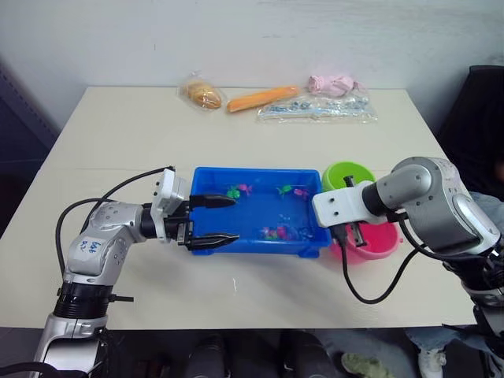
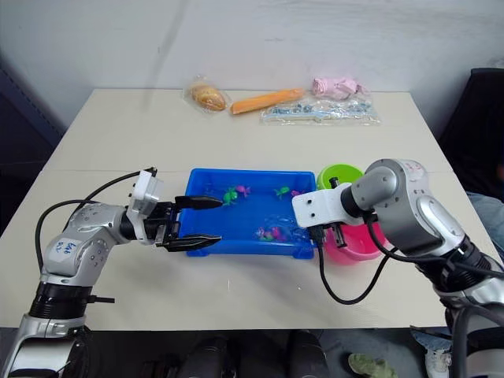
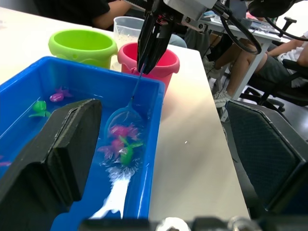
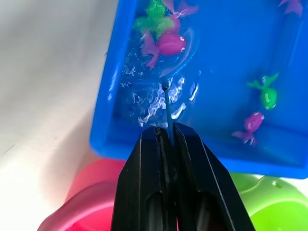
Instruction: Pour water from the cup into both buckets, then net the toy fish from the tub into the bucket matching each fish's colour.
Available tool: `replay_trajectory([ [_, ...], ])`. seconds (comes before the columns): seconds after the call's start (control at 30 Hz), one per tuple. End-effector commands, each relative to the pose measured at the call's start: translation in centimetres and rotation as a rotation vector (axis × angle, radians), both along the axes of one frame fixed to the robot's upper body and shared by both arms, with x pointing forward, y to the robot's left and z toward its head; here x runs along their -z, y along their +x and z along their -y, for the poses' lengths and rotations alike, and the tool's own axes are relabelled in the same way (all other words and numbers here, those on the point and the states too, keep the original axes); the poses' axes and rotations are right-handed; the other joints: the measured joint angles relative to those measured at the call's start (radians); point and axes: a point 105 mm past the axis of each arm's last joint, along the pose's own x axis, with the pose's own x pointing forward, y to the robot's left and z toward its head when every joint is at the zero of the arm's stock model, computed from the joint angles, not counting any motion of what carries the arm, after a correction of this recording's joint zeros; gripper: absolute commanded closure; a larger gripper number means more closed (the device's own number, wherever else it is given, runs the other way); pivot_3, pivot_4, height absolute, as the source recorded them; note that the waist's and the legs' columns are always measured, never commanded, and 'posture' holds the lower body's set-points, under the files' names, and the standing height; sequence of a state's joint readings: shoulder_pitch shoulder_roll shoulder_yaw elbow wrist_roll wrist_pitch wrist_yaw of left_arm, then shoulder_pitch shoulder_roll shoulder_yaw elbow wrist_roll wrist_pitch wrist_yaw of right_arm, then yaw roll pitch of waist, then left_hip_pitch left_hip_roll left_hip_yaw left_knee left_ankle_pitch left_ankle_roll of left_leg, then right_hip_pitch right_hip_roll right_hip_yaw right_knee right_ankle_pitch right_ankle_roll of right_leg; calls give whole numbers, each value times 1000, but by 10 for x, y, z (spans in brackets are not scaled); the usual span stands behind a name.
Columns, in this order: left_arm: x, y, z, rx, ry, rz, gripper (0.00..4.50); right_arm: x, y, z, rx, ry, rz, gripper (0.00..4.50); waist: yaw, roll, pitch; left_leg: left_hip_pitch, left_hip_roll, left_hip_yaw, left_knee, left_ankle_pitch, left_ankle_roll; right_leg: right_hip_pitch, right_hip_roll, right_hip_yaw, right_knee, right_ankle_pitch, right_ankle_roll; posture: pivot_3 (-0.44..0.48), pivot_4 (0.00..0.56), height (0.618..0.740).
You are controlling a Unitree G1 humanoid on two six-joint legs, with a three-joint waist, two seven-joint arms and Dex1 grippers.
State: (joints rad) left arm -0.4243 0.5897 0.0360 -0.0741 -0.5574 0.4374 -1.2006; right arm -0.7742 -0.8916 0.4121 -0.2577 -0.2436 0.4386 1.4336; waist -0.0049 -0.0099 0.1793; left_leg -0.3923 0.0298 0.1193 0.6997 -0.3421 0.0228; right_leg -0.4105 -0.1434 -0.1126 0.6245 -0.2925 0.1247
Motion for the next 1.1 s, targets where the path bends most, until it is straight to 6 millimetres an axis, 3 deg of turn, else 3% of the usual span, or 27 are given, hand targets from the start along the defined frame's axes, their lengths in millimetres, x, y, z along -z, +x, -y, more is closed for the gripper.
replay_trajectory([
  [0.03, -10, -5, 0, 14, -15, 42, 68, -18, 8, 2, 14, 36, 83, 4500, 3, 0, 0, 0, 0, 0, 0, 0, 0, 0, 0, 0, 0, 0, 0, 0, 150, 740],
  [0.8, -12, 1, -9, -11, 30, 58, 68, -15, 20, 26, 169, 43, 146, 4500, 0, 0, 0, 0, 0, 0, 0, 0, 0, 0, 0, 0, 0, 0, 0, 0, 150, 740],
  [1.1, -11, 1, -10, -16, 41, 59, 68, -14, 8, 29, 249, 134, 16, 4500, 1, 0, 0, 0, 0, 0, 0, 0, 0, 0, 0, 0, 0, 0, 0, 0, 150, 740],
])
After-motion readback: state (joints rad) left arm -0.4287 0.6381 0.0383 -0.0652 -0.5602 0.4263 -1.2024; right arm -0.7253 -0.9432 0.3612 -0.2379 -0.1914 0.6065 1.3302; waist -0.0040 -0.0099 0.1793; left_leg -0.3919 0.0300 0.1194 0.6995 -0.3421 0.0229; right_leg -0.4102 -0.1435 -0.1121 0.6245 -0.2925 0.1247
